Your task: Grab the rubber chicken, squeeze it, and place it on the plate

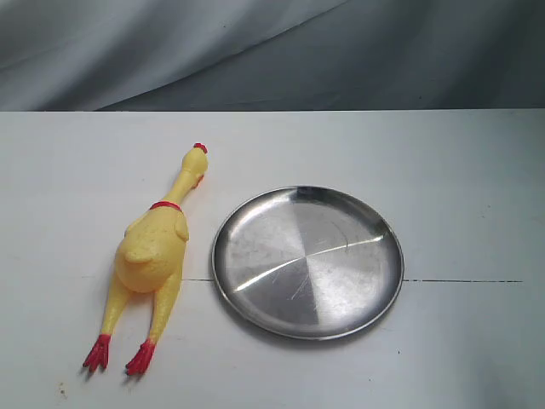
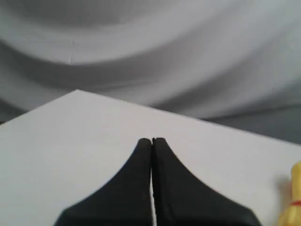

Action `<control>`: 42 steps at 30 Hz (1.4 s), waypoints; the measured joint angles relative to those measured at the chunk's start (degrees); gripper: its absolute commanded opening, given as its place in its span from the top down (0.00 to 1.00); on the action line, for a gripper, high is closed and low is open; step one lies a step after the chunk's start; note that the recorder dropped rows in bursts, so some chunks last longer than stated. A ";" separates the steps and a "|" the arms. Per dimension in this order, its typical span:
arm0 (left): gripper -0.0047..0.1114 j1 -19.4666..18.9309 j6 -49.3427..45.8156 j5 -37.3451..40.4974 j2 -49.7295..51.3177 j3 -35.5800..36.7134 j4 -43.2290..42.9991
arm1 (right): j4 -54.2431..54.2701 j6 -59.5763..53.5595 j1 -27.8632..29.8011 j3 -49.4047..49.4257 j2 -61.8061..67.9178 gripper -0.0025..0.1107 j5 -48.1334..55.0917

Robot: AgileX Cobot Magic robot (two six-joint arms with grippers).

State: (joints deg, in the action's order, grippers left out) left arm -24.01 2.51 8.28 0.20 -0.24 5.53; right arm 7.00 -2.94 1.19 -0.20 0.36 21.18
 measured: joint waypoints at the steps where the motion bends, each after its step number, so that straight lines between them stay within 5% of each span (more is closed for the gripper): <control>1: 0.96 0.00 0.00 -1.80 0.00 0.00 0.75 | 0.00 0.00 0.00 0.00 0.00 0.98 0.00; 7: 0.96 0.00 0.09 -9.82 0.00 0.00 2.51 | 0.00 0.00 0.00 0.00 0.00 0.98 0.00; 20: 0.96 0.00 0.12 -10.25 0.00 0.00 2.65 | -0.25 0.00 0.00 0.00 0.00 0.98 0.00; 30: 0.96 0.00 8.72 -10.43 0.00 0.00 2.65 | -0.99 0.00 0.00 0.00 0.00 0.98 -0.96; 42: 0.96 0.00 8.85 -8.28 0.00 -3.21 1.99 | -1.26 0.00 0.00 0.00 0.00 0.98 -34.50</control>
State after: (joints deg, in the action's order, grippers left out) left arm -24.01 11.36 0.00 0.20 -3.45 7.52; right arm 5.74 -2.94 1.19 -0.20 0.36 -13.32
